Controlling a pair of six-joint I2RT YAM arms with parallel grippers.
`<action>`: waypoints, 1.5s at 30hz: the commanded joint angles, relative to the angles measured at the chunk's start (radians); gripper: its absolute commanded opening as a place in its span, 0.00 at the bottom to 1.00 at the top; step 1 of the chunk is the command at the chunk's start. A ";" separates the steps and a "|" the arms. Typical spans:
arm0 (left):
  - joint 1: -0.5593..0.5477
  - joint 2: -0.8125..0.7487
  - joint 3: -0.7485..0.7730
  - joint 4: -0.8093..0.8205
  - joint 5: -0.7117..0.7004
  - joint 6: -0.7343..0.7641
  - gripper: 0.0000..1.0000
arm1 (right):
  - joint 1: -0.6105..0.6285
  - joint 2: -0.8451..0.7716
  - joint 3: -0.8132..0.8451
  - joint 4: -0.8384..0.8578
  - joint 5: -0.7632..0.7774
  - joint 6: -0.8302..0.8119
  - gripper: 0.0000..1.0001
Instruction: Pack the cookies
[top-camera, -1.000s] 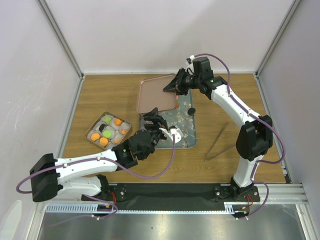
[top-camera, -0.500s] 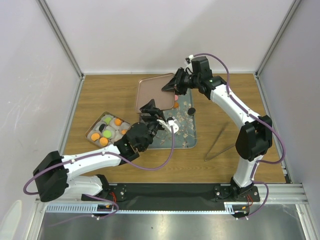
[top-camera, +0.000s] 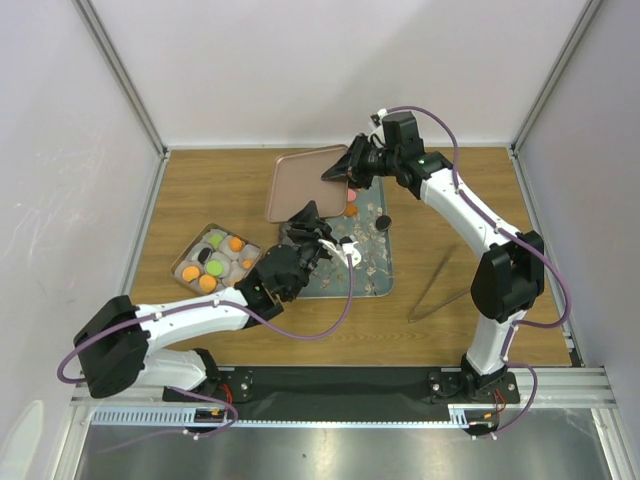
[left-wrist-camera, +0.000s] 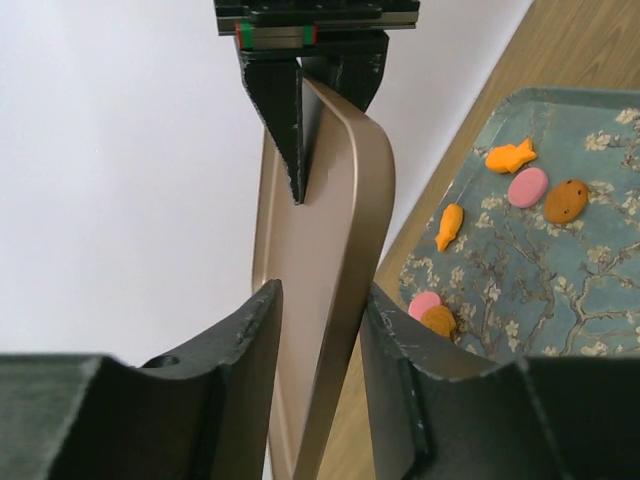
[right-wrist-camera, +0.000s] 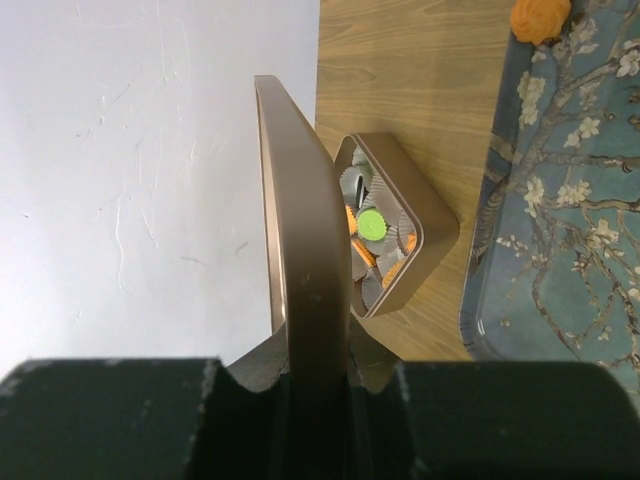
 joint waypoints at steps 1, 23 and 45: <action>0.022 0.001 0.035 0.080 0.007 0.013 0.40 | 0.006 -0.009 0.046 0.005 -0.039 -0.008 0.17; 0.033 0.018 0.302 -0.370 -0.046 -0.402 0.00 | 0.003 -0.018 0.121 -0.047 0.003 -0.137 0.79; 0.709 -0.417 0.196 -0.760 0.779 -1.525 0.00 | -0.095 -0.093 0.006 0.213 0.041 -0.280 1.00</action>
